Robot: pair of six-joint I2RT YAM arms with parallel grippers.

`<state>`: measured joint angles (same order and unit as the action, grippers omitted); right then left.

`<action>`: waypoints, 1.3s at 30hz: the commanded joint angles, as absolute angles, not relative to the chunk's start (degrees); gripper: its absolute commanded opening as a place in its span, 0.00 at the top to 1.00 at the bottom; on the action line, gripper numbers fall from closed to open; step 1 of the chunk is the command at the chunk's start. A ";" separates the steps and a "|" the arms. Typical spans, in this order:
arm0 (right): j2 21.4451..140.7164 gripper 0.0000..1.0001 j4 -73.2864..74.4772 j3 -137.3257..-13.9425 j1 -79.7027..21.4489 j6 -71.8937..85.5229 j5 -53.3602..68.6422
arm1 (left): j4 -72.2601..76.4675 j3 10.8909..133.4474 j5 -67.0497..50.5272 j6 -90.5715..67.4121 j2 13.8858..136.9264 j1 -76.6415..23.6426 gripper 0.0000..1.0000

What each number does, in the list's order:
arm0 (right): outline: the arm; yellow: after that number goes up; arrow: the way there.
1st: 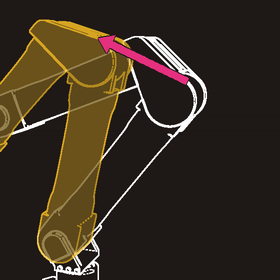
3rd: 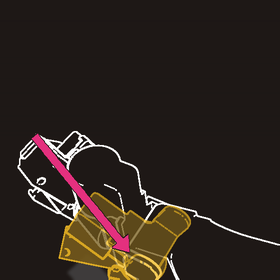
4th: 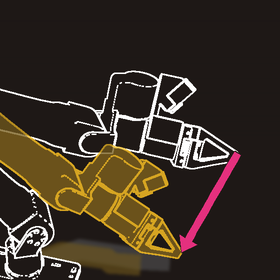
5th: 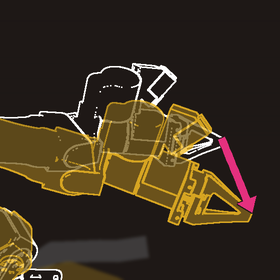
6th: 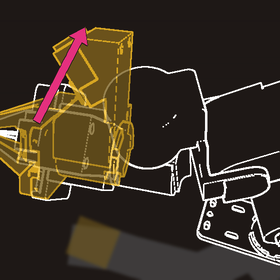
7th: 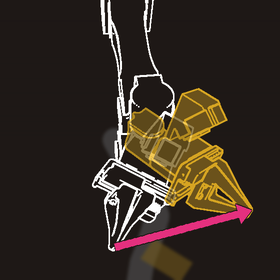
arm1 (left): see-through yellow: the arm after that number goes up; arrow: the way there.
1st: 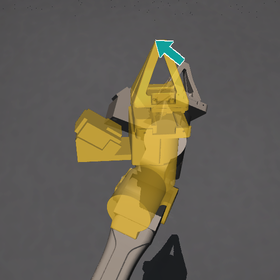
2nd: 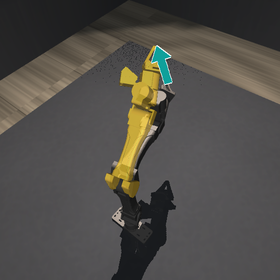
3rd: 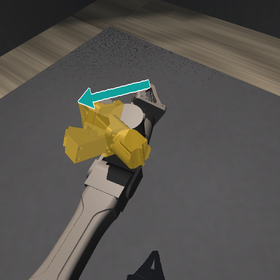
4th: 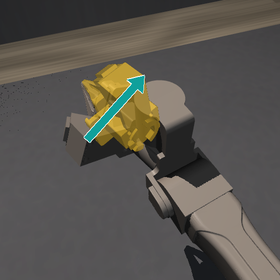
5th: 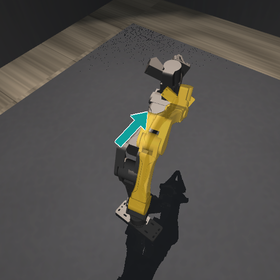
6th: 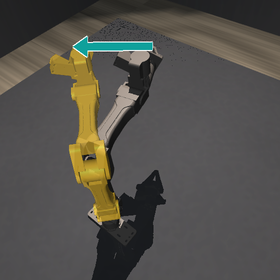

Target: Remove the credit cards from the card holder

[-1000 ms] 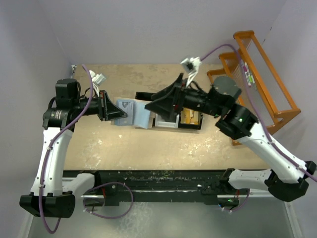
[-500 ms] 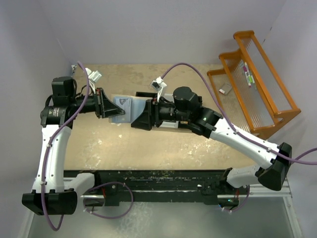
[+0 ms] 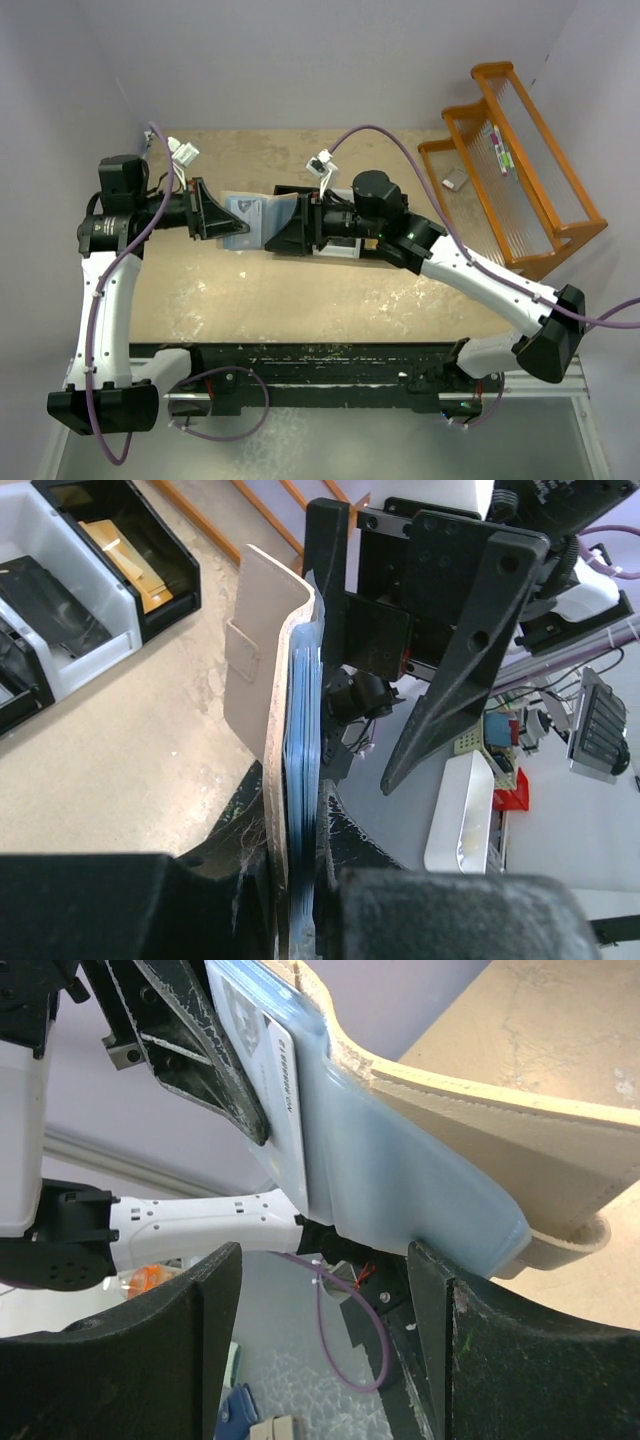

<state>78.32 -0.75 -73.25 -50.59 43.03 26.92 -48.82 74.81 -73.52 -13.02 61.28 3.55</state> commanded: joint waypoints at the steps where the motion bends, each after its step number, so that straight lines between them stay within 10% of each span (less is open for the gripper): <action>1: 76.27 0.30 -7.47 -71.42 -50.14 44.93 29.32 | -45.82 77.32 -81.34 -15.74 59.94 3.79 1.00; 32: 75.58 0.33 -23.45 -65.36 -49.75 54.35 33.97 | -37.49 74.30 -85.49 -23.62 54.72 3.78 1.00; 39: 69.02 0.33 -7.40 -66.30 -45.38 46.01 31.40 | -39.38 75.72 -82.76 -21.08 55.06 3.78 1.00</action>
<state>75.61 -13.15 -65.56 -49.04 50.68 32.45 -40.10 74.39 -81.58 -21.89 55.31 3.73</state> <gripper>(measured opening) 0.669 0.151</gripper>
